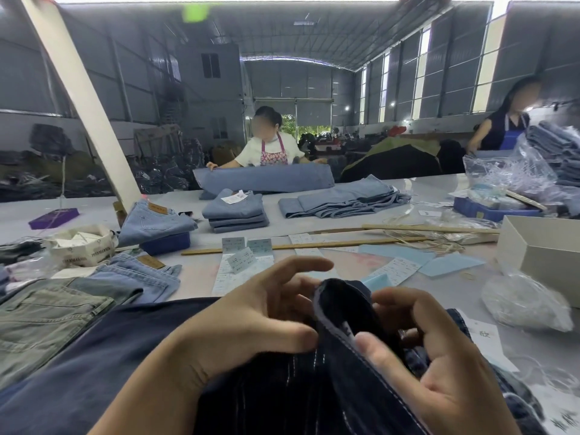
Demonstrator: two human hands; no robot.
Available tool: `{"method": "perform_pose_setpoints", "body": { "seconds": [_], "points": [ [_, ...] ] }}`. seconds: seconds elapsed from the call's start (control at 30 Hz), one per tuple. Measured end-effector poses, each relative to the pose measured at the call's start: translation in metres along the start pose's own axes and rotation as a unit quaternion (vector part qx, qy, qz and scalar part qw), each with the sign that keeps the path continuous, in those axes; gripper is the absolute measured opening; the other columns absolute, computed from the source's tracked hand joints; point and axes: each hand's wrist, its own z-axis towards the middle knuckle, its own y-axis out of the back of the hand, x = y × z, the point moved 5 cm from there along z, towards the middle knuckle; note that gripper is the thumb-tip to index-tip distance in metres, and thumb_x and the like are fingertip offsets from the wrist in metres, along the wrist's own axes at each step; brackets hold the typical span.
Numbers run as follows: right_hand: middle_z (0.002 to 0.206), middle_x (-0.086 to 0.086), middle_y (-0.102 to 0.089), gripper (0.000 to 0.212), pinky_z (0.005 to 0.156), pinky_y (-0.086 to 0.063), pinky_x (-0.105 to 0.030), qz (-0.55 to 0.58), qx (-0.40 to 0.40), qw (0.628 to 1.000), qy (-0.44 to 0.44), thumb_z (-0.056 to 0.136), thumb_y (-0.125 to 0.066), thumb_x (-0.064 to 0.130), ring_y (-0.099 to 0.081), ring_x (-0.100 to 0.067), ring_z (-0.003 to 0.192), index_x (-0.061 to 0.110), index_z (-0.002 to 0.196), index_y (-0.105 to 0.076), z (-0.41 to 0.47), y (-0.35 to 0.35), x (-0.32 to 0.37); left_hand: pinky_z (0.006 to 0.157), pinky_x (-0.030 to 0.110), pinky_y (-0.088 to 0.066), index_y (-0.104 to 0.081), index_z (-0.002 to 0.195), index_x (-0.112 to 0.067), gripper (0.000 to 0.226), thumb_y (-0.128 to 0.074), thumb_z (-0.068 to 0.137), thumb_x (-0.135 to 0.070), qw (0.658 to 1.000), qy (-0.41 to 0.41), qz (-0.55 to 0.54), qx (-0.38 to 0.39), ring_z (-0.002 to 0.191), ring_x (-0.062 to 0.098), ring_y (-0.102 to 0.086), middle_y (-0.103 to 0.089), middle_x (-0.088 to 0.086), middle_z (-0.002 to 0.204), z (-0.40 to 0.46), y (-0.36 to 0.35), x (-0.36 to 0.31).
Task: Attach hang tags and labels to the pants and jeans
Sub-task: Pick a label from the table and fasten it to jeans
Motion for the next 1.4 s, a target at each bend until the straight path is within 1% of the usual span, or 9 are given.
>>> {"method": "perform_pose_setpoints", "body": {
  "seconds": [0.17,0.33,0.67,0.77,0.9,1.0,1.13,1.27,1.4],
  "points": [
    [0.088,0.019,-0.07,0.059,0.069,-0.044,-0.017,0.027,0.075,0.995,-0.065,0.056,-0.037,0.081,-0.064,0.003,0.081,0.052,0.104,-0.055,0.01,0.006,0.002,0.1,0.042,-0.05,-0.058,0.122,-0.043,0.059,-0.082,0.072,-0.025,0.973,-0.004,0.22,-0.065,0.108,0.012,-0.067,-0.068,-0.008,0.118,0.008,-0.021,0.001],
    [0.094,0.028,-0.062,0.06,0.077,-0.048,-0.026,-0.057,0.161,0.981,-0.088,0.043,-0.058,0.072,-0.061,0.004,0.082,0.065,0.102,-0.046,0.03,0.019,0.002,0.095,0.025,-0.051,-0.056,0.121,-0.05,0.056,-0.08,0.072,-0.039,0.942,0.054,0.33,-0.037,0.1,-0.009,-0.063,-0.067,-0.026,0.11,0.01,-0.031,-0.016],
    [0.096,0.028,-0.066,0.05,0.076,-0.052,-0.021,-0.159,0.428,0.884,-0.099,0.048,-0.069,0.067,-0.063,0.007,0.085,0.056,0.095,-0.057,0.065,0.011,-0.011,0.089,0.031,-0.05,-0.069,0.117,-0.02,0.03,-0.071,0.088,-0.029,0.872,0.237,0.414,0.108,0.089,0.016,-0.065,-0.073,0.003,0.103,0.068,0.002,-0.035],
    [0.101,0.029,-0.062,0.054,0.079,-0.053,-0.026,-0.198,0.468,0.856,-0.098,0.043,-0.068,0.073,-0.062,0.005,0.09,0.059,0.093,-0.056,0.079,0.005,-0.013,0.08,0.027,-0.051,-0.066,0.12,-0.014,0.033,-0.063,0.094,-0.033,0.789,0.315,0.525,0.059,0.082,0.009,-0.062,-0.067,-0.009,0.086,0.073,0.059,-0.021],
    [0.099,0.041,-0.055,0.063,0.073,-0.053,-0.021,-0.223,0.486,0.84,-0.093,0.035,-0.066,0.084,-0.06,0.009,0.091,0.058,0.092,-0.059,0.11,-0.011,-0.014,0.092,0.034,-0.048,-0.062,0.123,-0.009,0.037,-0.061,0.094,-0.032,0.603,0.454,0.656,0.028,0.099,0.021,-0.06,-0.064,0.005,0.112,0.053,0.134,0.007],
    [0.084,0.02,-0.07,0.043,0.078,-0.056,-0.027,-0.213,0.465,0.853,-0.102,0.059,-0.077,0.068,-0.067,-0.004,0.081,0.037,0.088,-0.07,0.146,-0.045,-0.021,0.096,0.037,-0.044,-0.052,0.137,-0.011,0.048,-0.062,0.094,-0.031,0.532,0.503,0.681,0.024,0.118,0.025,-0.055,-0.056,0.007,0.135,0.045,0.165,0.024],
    [0.081,0.009,-0.069,0.027,0.064,-0.053,-0.02,-0.282,0.483,0.823,-0.098,0.083,-0.07,0.049,-0.064,-0.007,0.073,0.024,0.092,-0.071,0.179,-0.12,-0.045,0.096,0.037,-0.043,-0.054,0.135,-0.008,0.045,-0.058,0.097,-0.032,0.538,0.511,0.667,0.061,0.121,0.026,-0.055,-0.058,0.009,0.134,0.056,0.181,0.056],
    [0.091,0.002,-0.067,0.034,0.074,-0.051,-0.029,-0.392,0.506,0.767,-0.044,0.086,-0.07,0.04,-0.062,-0.016,0.082,0.013,0.108,-0.067,0.2,-0.196,-0.079,0.097,0.038,-0.043,-0.052,0.137,-0.007,0.047,-0.059,0.096,-0.03,0.554,0.514,0.65,0.085,0.121,0.028,-0.055,-0.057,0.011,0.133,0.07,0.204,0.093],
    [0.082,0.001,-0.058,0.015,0.067,-0.05,-0.028,-0.419,0.471,0.776,-0.013,0.088,-0.066,0.025,-0.057,-0.017,0.075,0.011,0.092,-0.061,0.22,-0.247,-0.107,0.093,0.037,-0.044,-0.056,0.131,-0.01,0.04,-0.058,0.095,-0.028,0.593,0.471,0.653,0.027,0.116,0.027,-0.055,-0.057,0.008,0.131,0.078,0.241,0.13]
  ]
}}
